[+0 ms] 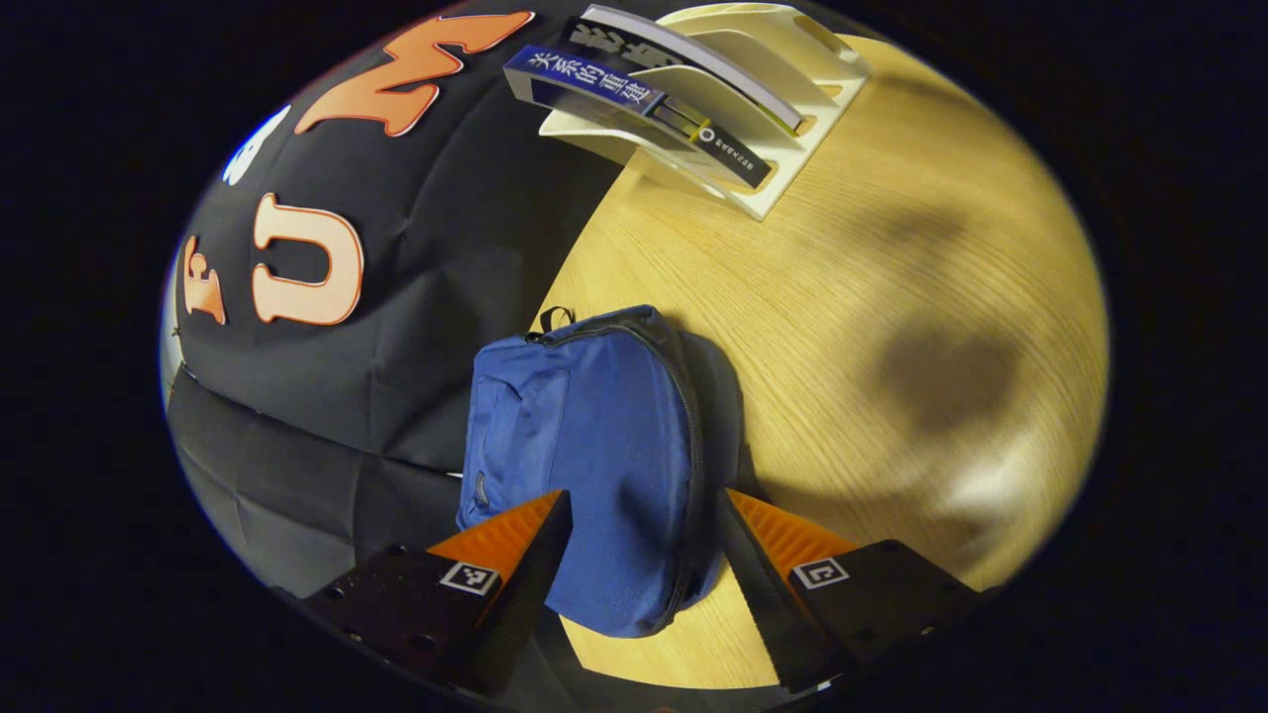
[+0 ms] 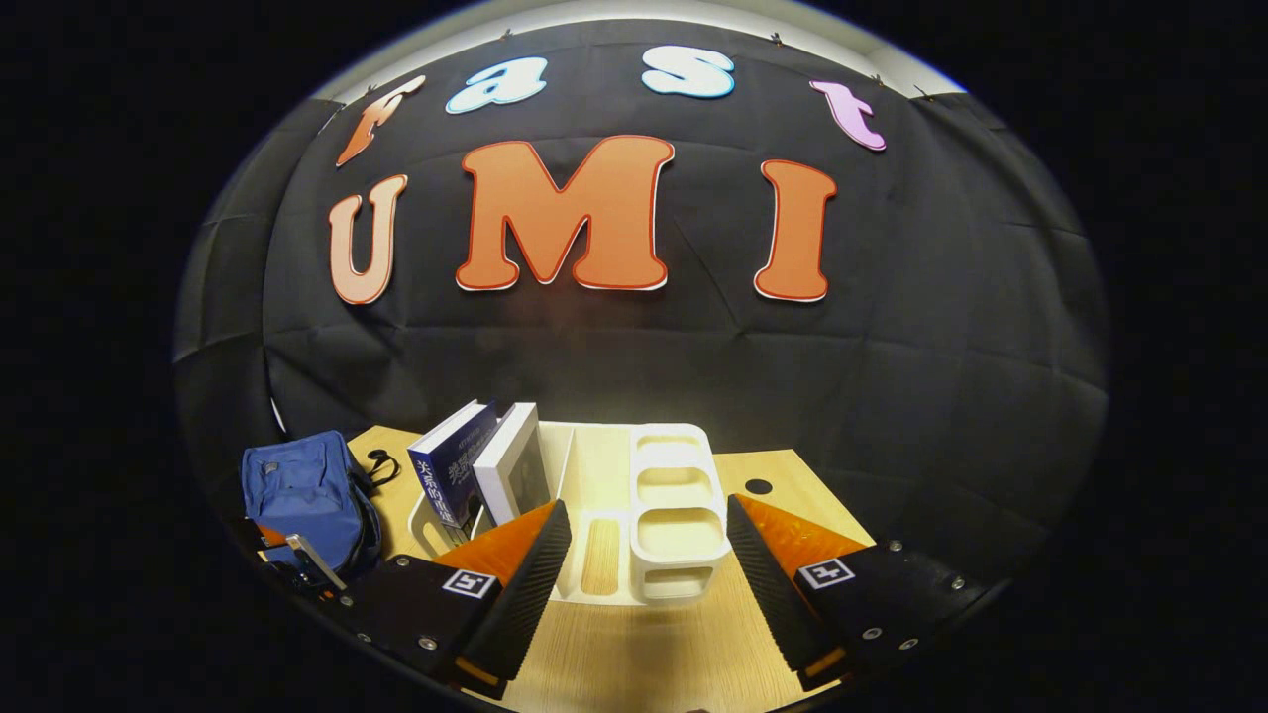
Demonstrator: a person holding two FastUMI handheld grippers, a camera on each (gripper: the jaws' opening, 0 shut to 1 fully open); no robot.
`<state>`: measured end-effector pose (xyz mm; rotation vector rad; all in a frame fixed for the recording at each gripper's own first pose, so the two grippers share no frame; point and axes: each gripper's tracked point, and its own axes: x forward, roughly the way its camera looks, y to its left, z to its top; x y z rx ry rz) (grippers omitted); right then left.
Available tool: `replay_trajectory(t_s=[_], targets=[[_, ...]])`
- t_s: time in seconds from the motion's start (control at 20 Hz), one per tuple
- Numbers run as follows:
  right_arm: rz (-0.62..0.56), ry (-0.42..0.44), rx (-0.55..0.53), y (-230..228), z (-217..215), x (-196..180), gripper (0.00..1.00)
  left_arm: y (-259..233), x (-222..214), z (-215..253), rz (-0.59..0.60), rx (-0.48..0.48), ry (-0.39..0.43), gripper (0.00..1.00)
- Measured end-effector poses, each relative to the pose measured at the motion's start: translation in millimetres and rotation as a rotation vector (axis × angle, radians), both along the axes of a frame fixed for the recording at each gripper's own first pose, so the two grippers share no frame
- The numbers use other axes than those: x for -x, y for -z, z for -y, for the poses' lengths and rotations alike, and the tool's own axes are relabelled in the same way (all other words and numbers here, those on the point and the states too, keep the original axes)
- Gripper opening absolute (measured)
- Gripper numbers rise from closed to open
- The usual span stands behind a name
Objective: Open the schoolbag, grab two books from the bookshelf and put them into the schoolbag.
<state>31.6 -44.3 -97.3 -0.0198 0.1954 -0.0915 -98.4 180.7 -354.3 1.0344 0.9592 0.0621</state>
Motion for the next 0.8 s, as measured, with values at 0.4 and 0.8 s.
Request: replay_trajectory(t_s=[0.4, 0.8], targets=[[0.004, 0.004, 0.006, -0.8, -0.8, 0.3, 0.95, -5.1, -5.9, -1.1, 0.030, 0.002, -0.035, 0.16], [0.009, -0.012, 0.009, -0.3, -7.2, -1.4, 0.95, -42.6, -18.1, -7.2, 0.053, 0.189, -0.149, 0.01]])
